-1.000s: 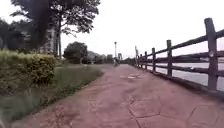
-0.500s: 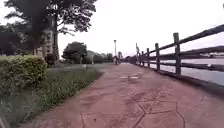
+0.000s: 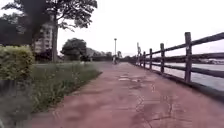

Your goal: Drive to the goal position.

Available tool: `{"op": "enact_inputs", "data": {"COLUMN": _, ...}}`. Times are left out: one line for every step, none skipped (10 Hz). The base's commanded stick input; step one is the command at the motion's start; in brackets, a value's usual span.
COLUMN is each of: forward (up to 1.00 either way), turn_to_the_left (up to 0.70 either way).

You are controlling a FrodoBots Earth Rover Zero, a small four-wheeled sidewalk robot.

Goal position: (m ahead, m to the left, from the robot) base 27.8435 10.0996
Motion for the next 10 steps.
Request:
{"op": "enact_inputs", "data": {"forward": 1.00, "turn_to_the_left": 0.00}}
{"op": "enact_inputs", "data": {"forward": 1.00, "turn_to_the_left": 0.00}}
{"op": "enact_inputs", "data": {"forward": 1.00, "turn_to_the_left": 0.00}}
{"op": "enact_inputs", "data": {"forward": 1.00, "turn_to_the_left": 0.00}}
{"op": "enact_inputs", "data": {"forward": 1.00, "turn_to_the_left": 0.00}}
{"op": "enact_inputs", "data": {"forward": 1.00, "turn_to_the_left": 0.00}}
{"op": "enact_inputs", "data": {"forward": 1.00, "turn_to_the_left": 0.00}}
{"op": "enact_inputs", "data": {"forward": 1.00, "turn_to_the_left": 0.00}}
{"op": "enact_inputs", "data": {"forward": 1.00, "turn_to_the_left": 0.00}}
{"op": "enact_inputs", "data": {"forward": 1.00, "turn_to_the_left": 0.00}}
